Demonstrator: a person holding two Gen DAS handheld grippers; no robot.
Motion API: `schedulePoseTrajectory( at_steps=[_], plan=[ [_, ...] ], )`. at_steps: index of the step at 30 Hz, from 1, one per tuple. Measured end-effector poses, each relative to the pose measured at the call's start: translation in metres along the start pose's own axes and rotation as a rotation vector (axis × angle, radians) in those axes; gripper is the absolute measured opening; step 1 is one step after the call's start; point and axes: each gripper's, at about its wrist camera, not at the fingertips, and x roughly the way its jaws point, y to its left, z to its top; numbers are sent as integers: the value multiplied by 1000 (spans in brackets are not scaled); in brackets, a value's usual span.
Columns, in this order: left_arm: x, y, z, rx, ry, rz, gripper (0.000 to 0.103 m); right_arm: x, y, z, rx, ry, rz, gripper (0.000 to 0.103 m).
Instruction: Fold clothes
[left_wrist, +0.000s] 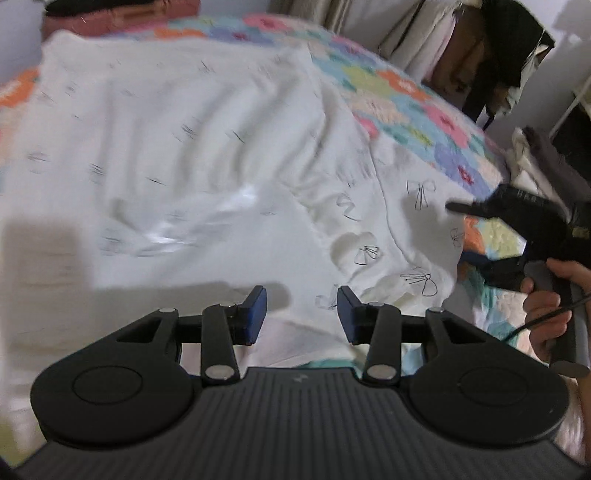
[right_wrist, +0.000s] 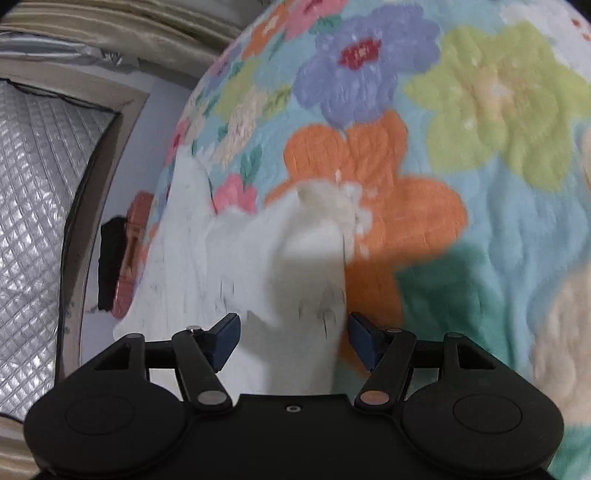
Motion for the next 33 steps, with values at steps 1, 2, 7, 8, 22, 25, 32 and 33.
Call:
schedulePoseTrajectory(
  at_steps=[1,2,7,8,22,25,32,33],
  plan=[
    [7,-3,2,5,13,7,41,3,2,5,-1,-22,-6,69],
    [13,-5,1,8,21,17,41,7,5,10,-3,-36,-11,69],
    [21,3,1,-19,21,13,41,26,36,8,-163,-78,20,20],
    [19,6,1,-32,4,-2,40,27,45,5,-218,-93,17,6],
    [-15,58,-17,-183,-148,-15,40,8,167,-151,-1342,-113,17,4],
    [-17,66,-21,-192,-133,11,41,-3,160,-121,-1225,-224,-68,3],
    [-42,97,-31,-169,-118,172,41,-12,80,-19,-683,-242,-286,3],
    [-47,106,-33,-189,-116,178,41,-11,74,-14,-646,-226,-291,3]
  ],
)
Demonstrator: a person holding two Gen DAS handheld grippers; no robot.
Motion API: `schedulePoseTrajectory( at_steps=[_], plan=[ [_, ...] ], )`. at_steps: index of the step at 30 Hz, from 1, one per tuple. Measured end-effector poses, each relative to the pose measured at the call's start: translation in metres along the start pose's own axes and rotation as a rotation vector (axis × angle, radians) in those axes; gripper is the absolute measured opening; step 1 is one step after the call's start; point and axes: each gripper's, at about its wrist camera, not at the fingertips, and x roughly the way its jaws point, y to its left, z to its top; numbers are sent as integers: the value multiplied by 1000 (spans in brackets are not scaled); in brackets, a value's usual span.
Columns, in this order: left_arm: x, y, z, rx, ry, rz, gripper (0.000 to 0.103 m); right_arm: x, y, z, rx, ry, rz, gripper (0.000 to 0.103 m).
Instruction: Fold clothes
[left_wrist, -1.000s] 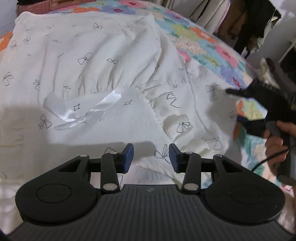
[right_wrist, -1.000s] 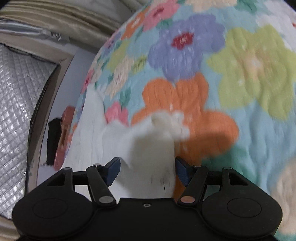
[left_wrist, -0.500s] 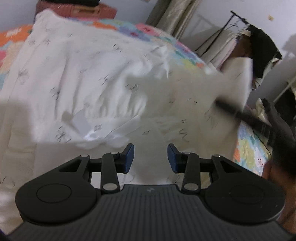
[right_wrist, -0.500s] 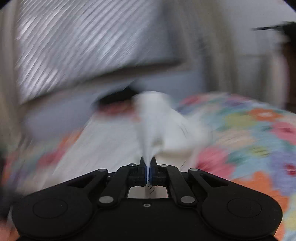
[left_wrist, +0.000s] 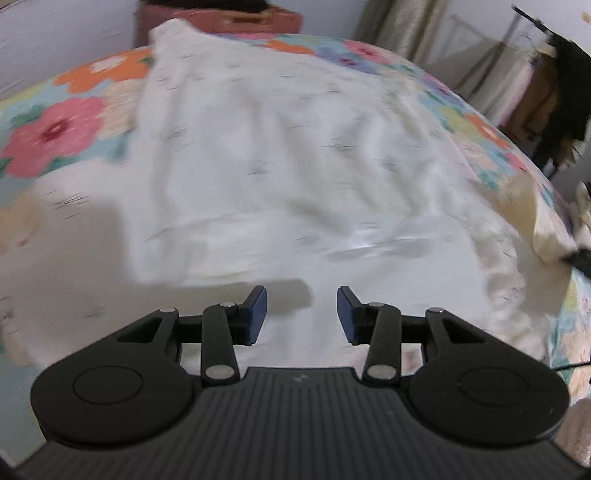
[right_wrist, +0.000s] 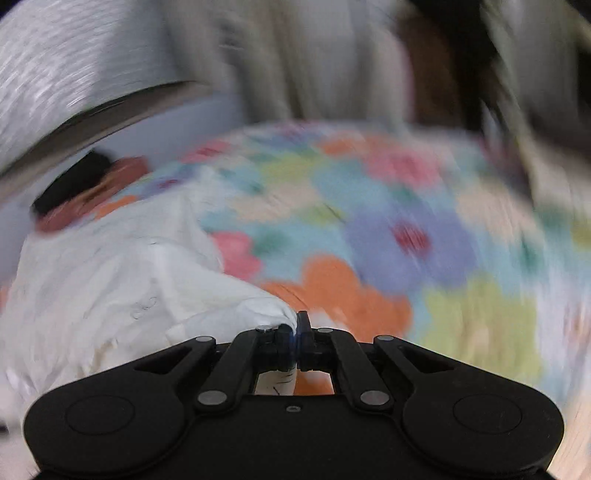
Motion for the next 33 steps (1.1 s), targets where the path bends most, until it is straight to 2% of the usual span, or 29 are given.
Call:
schedulePoseTrajectory(
  at_steps=[3,6,9,10,12,13,14,16,17,19,21,23,26,27,28,29,30,31,32,33],
  plan=[
    [-14,27,1,-40,-9,28,41,7,-6,-3,37,51,-25,2],
    [-31,50,4,-44,-20,93,41,15,-17,-8,95,106,-60,3],
    [-46,82,6,-65,-30,162,41,15,-28,-7,124,93,-109,4],
    [-51,93,7,-75,-39,192,41,11,-29,-6,112,74,-154,5],
    [-55,102,7,-1,-49,320,41,1,-28,-4,61,8,-248,12],
    [-56,105,6,52,-53,396,41,-4,-27,-3,41,-21,-271,14],
    [-56,109,5,74,-47,425,41,-9,-25,-2,31,-42,-259,15],
    [-57,124,6,29,-18,375,42,-18,-22,-1,21,-72,-201,18],
    [-58,134,8,-30,-13,328,44,-21,-20,-1,20,-80,-155,27],
    [-63,152,9,-123,-43,243,60,-21,-15,-1,1,-73,-72,41],
    [-59,165,10,-164,-49,238,68,-15,-13,0,2,-39,-38,64],
    [-50,172,8,-168,-25,252,69,-12,-14,0,29,-11,-39,66],
    [-30,179,-2,-216,15,201,73,-1,-34,-3,153,58,-79,67],
    [-24,181,-5,-240,20,181,81,3,-44,-5,215,85,-89,67],
    [-19,181,-6,-253,9,171,85,5,-51,-8,270,104,-70,67],
    [-17,179,-6,-254,-18,174,85,8,-57,-11,324,121,-47,67],
    [-16,176,-5,-248,-40,172,79,11,-64,-14,378,138,-23,71],
    [-14,171,-4,-218,-47,172,31,13,-70,-17,432,155,0,73],
    [-14,163,-1,-160,-45,186,8,17,-70,-18,451,162,14,75],
    [-15,155,0,-103,-55,201,4,19,-65,-15,421,149,17,74]
  ],
)
